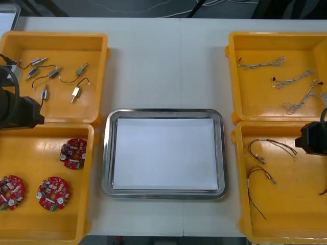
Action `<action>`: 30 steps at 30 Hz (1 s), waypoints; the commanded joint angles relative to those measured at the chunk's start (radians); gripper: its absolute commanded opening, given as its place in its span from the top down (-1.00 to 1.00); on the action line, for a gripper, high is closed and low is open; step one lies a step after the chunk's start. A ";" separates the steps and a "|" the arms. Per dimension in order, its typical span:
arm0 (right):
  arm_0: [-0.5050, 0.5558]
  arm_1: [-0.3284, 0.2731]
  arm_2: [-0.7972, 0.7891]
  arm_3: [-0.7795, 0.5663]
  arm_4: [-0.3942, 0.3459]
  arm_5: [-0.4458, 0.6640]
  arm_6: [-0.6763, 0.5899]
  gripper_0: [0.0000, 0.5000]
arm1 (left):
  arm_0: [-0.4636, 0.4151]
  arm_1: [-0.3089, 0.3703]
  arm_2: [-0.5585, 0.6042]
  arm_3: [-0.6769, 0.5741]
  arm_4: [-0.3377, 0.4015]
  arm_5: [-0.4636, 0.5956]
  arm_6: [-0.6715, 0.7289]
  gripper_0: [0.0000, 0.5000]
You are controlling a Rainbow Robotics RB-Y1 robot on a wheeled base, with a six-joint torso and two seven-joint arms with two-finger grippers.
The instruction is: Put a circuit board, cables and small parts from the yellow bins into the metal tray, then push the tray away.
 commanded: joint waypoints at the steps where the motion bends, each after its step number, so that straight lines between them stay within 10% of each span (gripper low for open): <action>1: 0.010 0.003 -0.030 -0.032 0.008 -0.008 0.039 -1.00 | 0.014 0.041 0.033 -0.028 0.007 -0.002 0.022 -1.00; 30: 0.010 0.003 -0.030 -0.032 0.008 -0.008 0.039 -1.00 | 0.014 0.041 0.033 -0.028 0.007 -0.002 0.022 -1.00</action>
